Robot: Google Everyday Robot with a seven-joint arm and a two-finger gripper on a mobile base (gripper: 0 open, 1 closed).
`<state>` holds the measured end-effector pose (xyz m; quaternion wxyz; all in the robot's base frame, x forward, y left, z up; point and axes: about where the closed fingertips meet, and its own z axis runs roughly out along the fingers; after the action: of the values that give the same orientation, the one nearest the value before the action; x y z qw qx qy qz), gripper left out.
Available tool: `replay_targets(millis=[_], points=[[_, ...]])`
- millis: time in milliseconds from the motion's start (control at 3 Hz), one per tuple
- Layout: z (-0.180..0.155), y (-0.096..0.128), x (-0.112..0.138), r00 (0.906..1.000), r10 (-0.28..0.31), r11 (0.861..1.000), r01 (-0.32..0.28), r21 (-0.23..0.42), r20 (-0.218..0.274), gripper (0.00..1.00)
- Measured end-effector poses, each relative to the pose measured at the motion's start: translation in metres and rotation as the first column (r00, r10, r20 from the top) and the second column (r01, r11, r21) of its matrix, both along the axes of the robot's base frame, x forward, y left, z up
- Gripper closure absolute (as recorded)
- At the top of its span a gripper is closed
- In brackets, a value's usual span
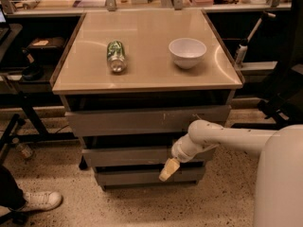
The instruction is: Open middle drawer
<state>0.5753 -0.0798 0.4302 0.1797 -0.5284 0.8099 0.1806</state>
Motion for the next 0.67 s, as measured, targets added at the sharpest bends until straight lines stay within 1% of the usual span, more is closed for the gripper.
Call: replay_targets(millis=[333,667], points=[[0.0014,-0.0037,-0.0094,0.9998,-0.003,1.000,0.002,-0.007,-0.017,0.00],[0.0049,-0.0038,-0.0095,0.9998,-0.003,1.000,0.002,-0.007,-0.017,0.00]])
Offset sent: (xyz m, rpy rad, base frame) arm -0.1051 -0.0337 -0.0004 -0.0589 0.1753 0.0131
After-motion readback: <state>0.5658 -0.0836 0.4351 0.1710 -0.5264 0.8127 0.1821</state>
